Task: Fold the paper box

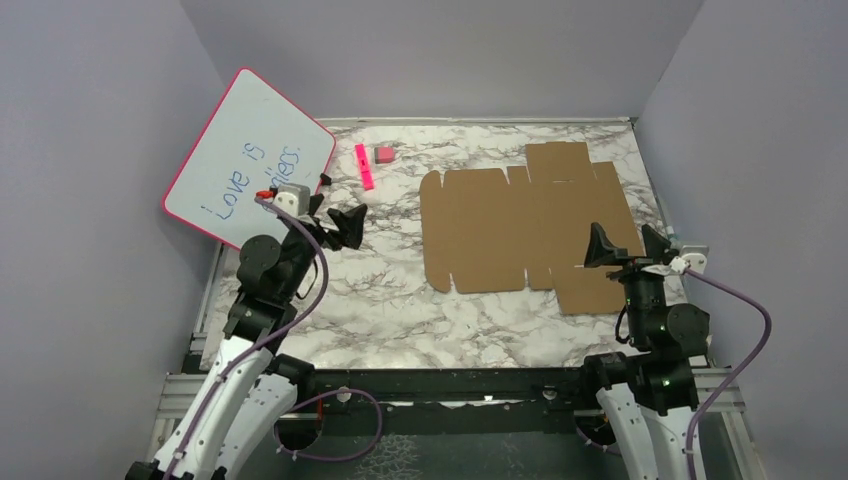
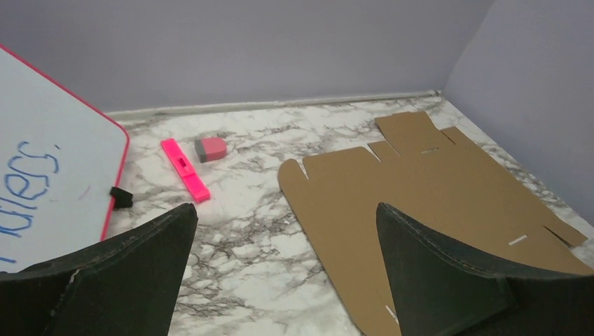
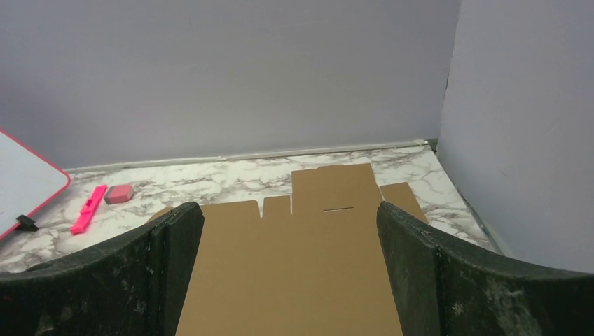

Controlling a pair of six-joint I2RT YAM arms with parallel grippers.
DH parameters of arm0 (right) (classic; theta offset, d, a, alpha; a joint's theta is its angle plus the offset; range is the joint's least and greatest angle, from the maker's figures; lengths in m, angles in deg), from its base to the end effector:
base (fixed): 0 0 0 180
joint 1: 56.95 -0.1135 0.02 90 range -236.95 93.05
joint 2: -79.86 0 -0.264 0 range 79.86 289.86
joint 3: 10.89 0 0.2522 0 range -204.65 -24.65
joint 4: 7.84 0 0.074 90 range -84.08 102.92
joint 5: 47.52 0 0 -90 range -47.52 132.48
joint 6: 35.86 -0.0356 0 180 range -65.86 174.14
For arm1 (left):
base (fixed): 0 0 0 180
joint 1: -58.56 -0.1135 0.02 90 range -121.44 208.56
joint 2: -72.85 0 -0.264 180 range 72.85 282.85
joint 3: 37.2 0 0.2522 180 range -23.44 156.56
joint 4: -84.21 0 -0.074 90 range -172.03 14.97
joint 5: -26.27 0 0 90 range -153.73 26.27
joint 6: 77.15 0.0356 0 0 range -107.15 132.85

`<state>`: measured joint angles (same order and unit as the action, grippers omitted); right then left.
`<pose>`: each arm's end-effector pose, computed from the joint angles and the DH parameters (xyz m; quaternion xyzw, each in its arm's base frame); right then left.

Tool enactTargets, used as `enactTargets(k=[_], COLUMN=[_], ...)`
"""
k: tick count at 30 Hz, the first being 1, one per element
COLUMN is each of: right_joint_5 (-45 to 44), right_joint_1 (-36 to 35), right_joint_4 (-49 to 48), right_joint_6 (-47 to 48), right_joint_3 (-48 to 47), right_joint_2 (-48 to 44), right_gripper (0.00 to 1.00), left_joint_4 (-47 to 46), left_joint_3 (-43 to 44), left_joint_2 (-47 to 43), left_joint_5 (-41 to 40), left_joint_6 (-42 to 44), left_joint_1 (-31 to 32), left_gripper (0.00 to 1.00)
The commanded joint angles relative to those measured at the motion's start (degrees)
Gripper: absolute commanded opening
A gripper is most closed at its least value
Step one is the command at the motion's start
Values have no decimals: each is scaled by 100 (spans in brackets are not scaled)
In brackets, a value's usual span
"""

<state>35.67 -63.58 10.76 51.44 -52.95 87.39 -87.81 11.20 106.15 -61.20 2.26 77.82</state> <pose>0.0712 0.0040 0.3211 0.0268 0.6025 0.0292 0.7971 0.1426 -0.0515 0.3377 0.0665 0.6585 -0.2071 0.7204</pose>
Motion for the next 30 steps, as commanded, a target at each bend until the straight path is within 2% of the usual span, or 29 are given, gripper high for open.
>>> enactTargets(k=[1, 7, 11, 17, 21, 30], right_joint_5=[35, -46, 304, 942, 1194, 1345], right_joint_1=[22, 27, 26, 24, 24, 27], right_joint_4=[293, 838, 998, 537, 188, -687], right_joint_6=[-364, -1024, -1627, -2119, -1974, -2092], right_joint_3=[-333, -757, -684, -168, 20, 281], right_joint_2=[278, 1011, 1541, 2313, 2897, 4116], right_gripper=[100, 100, 100, 100, 100, 100], left_joint_4=[249, 119, 100, 19, -97, -227], left_joint_3=[188, 278, 503, 990, 1466, 2835], left_joint_2=[617, 1711, 2541, 3756, 4718, 6836], left_joint_5=[790, 1483, 1646, 1840, 1983, 2652], left_joint_6=[-732, -1675, -1996, -2211, -2243, -2375], left_joint_1=[33, 46, 160, 465, 654, 910], left_gripper=[99, 99, 99, 99, 99, 99])
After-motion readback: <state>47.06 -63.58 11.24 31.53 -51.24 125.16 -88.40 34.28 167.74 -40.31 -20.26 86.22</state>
